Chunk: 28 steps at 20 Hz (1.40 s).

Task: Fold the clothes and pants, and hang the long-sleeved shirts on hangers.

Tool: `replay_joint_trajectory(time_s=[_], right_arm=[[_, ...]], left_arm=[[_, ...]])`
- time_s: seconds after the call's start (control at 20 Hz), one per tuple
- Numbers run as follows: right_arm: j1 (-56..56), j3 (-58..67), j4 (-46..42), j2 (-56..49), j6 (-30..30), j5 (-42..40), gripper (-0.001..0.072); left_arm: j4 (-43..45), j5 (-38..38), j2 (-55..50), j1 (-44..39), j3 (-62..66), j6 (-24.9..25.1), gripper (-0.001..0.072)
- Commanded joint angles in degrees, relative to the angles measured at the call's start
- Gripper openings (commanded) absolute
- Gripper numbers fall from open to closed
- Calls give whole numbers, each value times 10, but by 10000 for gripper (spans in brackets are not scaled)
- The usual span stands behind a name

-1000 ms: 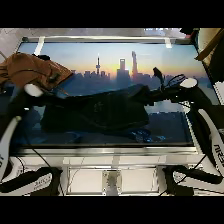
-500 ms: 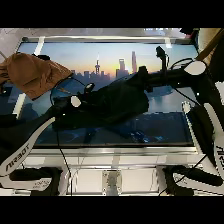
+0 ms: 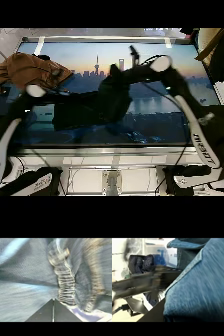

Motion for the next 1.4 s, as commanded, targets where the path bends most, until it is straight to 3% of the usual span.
replay_joint_trajectory(time_s=[0.0, 0.1, 0.25, 0.3, 0.4, 0.6, 0.7, 0.8, 1.0, 1.1, 1.15, 1.2, 1.35], right_arm=[[92, 54, -2, -71, 24, -91, 38], [148, 94, 10, -113, 24, -156, 38], [221, 139, 12, -164, 24, -317, 40], [239, 150, 13, -179, 24, -364, 78], [256, 163, 24, -199, 24, -384, 505], [229, 165, 27, -194, 18, -312, 520], [184, 165, 25, -176, -21, -253, 520], [118, 165, -16, -150, -77, -151, 520], [-22, 159, -214, -125, -62, 123, 537], [-80, 125, -168, -143, -65, 170, 573], [-106, 104, -111, -159, -79, 165, 661], [-125, 92, -53, -180, -98, 164, 694], [-144, 88, 57, -251, -155, 158, 694]], left_arm=[[24, -68, 116, 119, 0, 24, 22], [42, -71, 163, 163, 0, 24, 22], [65, -80, 197, 188, 0, 22, 22], [65, -84, 198, 188, 0, 22, 23], [65, -88, 195, 184, -1, 22, 22], [65, -88, 196, 184, -1, 22, 22], [65, -88, 196, 184, -1, 22, 22], [65, -88, 196, 184, -1, 22, 22], [65, -85, 196, 184, -1, 22, 22], [65, -78, 196, 184, -1, 22, 22], [64, -76, 196, 184, -1, 22, 22], [65, -76, 196, 184, -1, 22, 22], [65, -77, 196, 184, -1, 22, 23]])
